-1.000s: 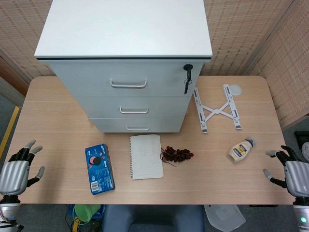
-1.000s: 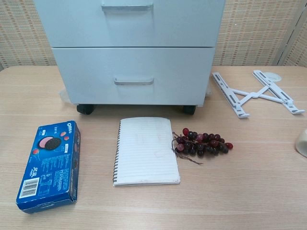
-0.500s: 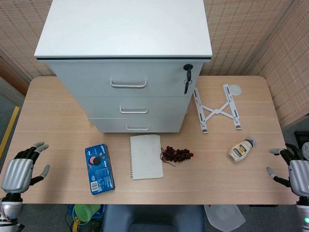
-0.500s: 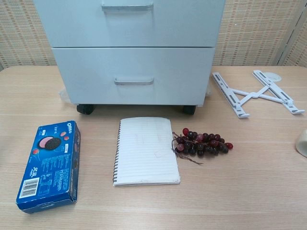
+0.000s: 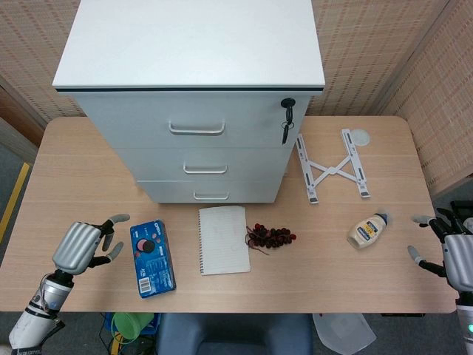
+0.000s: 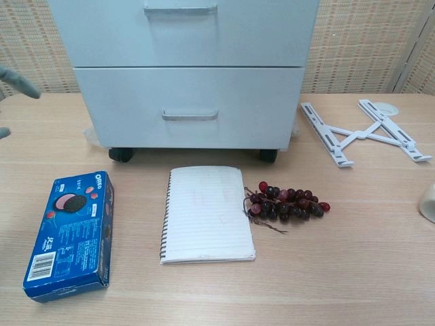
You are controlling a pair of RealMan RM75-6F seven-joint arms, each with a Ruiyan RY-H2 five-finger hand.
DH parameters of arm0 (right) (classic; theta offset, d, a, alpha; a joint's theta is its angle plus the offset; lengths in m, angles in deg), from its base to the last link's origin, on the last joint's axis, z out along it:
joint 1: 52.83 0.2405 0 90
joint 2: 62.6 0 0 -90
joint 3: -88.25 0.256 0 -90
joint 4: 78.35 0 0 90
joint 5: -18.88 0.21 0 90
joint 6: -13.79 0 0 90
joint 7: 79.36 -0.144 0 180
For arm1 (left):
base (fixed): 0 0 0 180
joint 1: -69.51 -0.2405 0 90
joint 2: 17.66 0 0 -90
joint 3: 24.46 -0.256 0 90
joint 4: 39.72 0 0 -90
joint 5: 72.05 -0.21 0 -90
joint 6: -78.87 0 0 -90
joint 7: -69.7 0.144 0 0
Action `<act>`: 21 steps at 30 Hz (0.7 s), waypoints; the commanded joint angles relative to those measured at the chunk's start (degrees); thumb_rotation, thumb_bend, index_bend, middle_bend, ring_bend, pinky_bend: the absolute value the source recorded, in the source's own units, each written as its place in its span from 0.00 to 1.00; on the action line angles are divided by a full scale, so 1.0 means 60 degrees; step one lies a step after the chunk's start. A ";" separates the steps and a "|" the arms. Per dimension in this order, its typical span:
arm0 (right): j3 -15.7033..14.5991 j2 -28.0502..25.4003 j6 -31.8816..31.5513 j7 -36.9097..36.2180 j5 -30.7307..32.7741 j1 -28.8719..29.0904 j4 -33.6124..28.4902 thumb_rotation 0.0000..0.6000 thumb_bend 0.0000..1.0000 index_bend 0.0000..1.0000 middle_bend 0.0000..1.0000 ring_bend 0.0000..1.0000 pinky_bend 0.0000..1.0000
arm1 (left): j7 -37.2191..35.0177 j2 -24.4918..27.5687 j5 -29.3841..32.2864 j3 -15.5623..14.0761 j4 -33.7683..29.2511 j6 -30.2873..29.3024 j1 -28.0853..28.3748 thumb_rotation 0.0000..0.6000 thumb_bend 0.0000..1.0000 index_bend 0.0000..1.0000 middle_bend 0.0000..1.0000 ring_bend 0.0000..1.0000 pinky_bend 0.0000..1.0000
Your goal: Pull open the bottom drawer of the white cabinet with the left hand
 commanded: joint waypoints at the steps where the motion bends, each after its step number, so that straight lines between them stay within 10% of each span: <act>1: 0.0008 -0.0005 0.0040 0.0034 0.0002 0.0035 -0.0038 1.00 0.20 0.31 0.39 0.33 0.44 | -0.0505 -0.0498 -0.0172 0.0178 0.0200 0.0592 0.0654 1.00 0.49 0.27 0.86 0.90 1.00; 21: -0.0103 0.0012 0.0254 -0.0133 0.0092 0.0105 0.0118 1.00 0.20 0.31 0.39 0.33 0.44 | 0.0789 -0.2367 0.2103 0.1069 0.0725 0.3306 0.2961 1.00 0.67 0.15 0.94 0.98 1.00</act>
